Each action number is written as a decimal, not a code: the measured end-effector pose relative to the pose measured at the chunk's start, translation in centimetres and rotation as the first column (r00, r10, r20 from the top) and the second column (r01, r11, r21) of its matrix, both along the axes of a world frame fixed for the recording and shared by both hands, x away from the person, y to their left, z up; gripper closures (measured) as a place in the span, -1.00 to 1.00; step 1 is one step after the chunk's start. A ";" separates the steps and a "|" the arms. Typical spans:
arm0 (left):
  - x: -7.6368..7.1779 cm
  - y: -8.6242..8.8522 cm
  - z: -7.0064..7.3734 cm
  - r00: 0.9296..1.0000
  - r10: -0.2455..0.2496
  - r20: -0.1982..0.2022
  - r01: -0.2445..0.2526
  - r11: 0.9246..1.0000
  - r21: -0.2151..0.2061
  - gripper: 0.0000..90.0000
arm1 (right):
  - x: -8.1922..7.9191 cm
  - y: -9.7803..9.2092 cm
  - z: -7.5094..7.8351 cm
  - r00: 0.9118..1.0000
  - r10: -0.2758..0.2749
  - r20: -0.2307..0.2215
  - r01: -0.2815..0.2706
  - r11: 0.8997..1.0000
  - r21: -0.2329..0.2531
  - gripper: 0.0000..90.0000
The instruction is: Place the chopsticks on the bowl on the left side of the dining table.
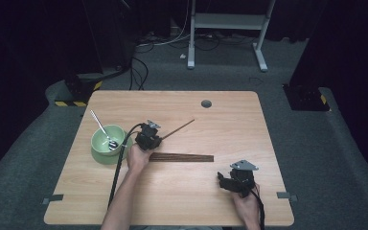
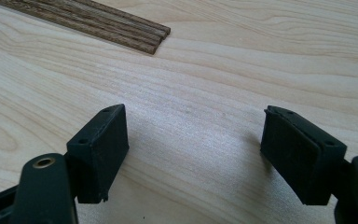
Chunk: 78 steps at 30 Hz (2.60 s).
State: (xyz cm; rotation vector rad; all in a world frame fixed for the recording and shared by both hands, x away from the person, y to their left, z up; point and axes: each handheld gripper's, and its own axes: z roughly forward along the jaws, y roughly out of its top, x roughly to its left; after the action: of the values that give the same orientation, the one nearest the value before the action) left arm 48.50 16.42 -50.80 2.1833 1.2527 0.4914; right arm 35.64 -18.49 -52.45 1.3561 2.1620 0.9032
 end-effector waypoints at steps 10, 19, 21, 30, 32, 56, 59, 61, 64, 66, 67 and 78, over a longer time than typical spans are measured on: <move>-0.7 1.4 -0.2 1.000 0.023 0.014 -0.023 1.000 -0.010 0.83 | 0.0 0.0 0.0 1.000 0.002 -0.001 -0.002 1.000 -0.001 -0.50; -1.0 1.5 -0.1 1.000 0.017 0.016 -0.018 1.000 0.022 0.84 | 0.0 0.0 0.0 1.000 0.001 -0.001 -0.001 1.000 -0.001 -0.50; -1.1 1.5 -0.1 1.000 0.020 0.015 -0.020 1.000 0.023 0.85 | 0.0 0.0 0.0 1.000 0.001 -0.001 -0.001 1.000 -0.001 -0.50; -1.1 1.6 0.0 1.000 0.027 0.011 -0.027 1.000 0.013 0.86 | 0.0 0.0 0.0 1.000 0.001 -0.001 -0.001 1.000 -0.001 -0.50; -1.1 1.6 -0.1 0.999 0.036 0.010 -0.036 0.999 0.001 0.86 | 0.0 0.0 0.0 1.000 0.001 -0.001 -0.001 1.000 -0.001 -0.50; -3.1 2.6 2.4 0.998 -0.003 0.068 0.006 0.999 -0.037 0.87 | 0.0 0.0 0.0 1.000 0.001 -0.001 -0.001 1.000 -0.001 -0.50; -3.4 2.7 2.7 0.997 -0.012 0.076 0.014 0.999 -0.034 0.87 | 0.0 0.0 0.0 1.000 0.001 -0.001 -0.001 1.000 -0.001 -0.50; -3.7 2.9 2.9 0.996 -0.019 0.082 0.022 0.999 -0.038 0.87 | 0.0 0.0 0.0 1.000 0.001 -0.001 -0.001 1.000 -0.001 -0.50; -4.2 3.1 3.2 0.996 -0.028 0.090 0.031 0.999 -0.038 0.87 | 0.0 0.0 0.0 1.000 0.001 -0.002 -0.001 1.000 -0.001 -0.50; -4.4 3.3 3.4 0.995 -0.034 0.096 0.038 0.998 -0.040 0.87 | 0.0 0.0 0.0 1.000 0.001 -0.001 -0.001 1.000 0.000 -0.50; -4.5 3.3 3.5 0.995 -0.035 0.097 0.039 0.998 -0.040 0.87 | 0.0 0.0 0.0 1.000 0.001 -0.001 -0.001 1.000 0.000 -0.50; -6.0 5.0 4.8 0.991 -0.043 0.125 0.052 0.997 -0.065 0.87 | 0.0 0.0 0.0 1.000 0.001 -0.001 -0.001 1.000 -0.001 -0.50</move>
State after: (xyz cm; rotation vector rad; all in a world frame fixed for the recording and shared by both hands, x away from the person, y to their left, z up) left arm 42.49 21.40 -46.04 2.0878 1.1331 0.5476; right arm 35.60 -18.47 -52.44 1.3553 2.1641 0.9023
